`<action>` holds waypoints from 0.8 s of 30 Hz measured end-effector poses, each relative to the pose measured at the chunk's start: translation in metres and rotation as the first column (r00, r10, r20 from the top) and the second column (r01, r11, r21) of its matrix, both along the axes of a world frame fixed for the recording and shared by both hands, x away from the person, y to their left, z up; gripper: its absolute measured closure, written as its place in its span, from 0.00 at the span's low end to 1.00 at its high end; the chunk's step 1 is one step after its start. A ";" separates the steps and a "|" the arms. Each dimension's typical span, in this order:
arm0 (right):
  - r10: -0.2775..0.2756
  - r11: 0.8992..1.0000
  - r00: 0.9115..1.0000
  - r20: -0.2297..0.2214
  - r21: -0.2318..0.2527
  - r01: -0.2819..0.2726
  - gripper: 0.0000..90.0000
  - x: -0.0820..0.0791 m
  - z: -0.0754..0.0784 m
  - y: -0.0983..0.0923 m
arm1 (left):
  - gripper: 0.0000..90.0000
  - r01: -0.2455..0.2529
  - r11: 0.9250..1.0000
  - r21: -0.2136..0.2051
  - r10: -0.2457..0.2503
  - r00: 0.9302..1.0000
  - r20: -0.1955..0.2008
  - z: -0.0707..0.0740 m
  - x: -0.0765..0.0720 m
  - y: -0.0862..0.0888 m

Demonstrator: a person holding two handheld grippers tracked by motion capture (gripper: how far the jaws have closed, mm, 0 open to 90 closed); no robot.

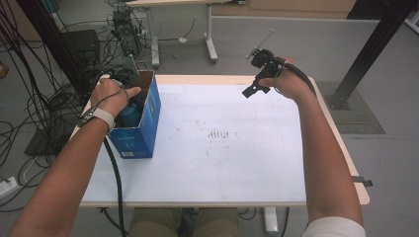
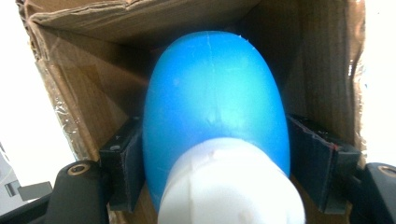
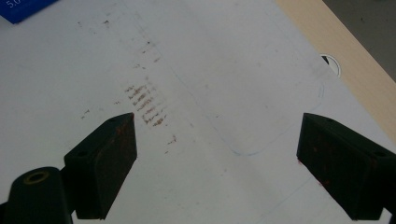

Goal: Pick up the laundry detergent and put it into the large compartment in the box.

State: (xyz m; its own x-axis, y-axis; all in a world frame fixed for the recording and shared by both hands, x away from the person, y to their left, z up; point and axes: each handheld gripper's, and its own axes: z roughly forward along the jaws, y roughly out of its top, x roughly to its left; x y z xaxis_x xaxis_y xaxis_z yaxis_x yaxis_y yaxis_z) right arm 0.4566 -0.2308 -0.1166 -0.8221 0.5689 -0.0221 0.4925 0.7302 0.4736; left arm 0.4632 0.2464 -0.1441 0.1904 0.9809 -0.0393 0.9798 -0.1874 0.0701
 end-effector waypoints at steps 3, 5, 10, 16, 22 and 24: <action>0.002 1.000 1.000 0.002 0.001 -0.002 0.14 0.000 0.000 0.000 | 0.30 0.006 1.000 0.003 -0.006 1.000 0.005 0.003 -0.001 -0.001; 0.002 1.000 1.000 0.003 0.001 -0.002 0.14 -0.001 0.000 0.000 | 0.30 0.008 1.000 0.003 -0.008 1.000 0.010 0.005 -0.003 -0.001; 0.001 1.000 1.000 0.004 -0.001 -0.001 0.14 -0.002 0.001 0.000 | 0.25 0.012 1.000 -0.002 -0.012 1.000 0.021 0.011 -0.006 0.002; 0.002 1.000 1.000 0.006 0.004 -0.003 0.14 -0.003 0.001 0.000 | 0.20 0.019 1.000 0.002 -0.019 0.999 0.042 0.016 -0.011 -0.001; 0.005 1.000 1.000 0.007 0.003 -0.005 0.14 -0.003 0.001 0.001 | 0.08 0.015 1.000 -0.025 -0.014 0.999 0.046 0.023 -0.014 0.004; 0.004 1.000 1.000 0.006 0.003 -0.004 0.14 -0.003 0.001 0.001 | 0.10 0.016 0.999 -0.037 -0.014 0.998 0.054 0.027 -0.016 0.006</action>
State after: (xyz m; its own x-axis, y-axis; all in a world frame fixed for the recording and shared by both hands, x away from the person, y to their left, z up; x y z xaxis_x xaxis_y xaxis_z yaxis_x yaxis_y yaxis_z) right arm 0.4536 -0.2297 -0.1157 -0.8240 0.5661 -0.0249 0.4872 0.7304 0.4787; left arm 0.4471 0.2529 -0.1175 0.2080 0.9759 -0.0654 0.9715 -0.1984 0.1301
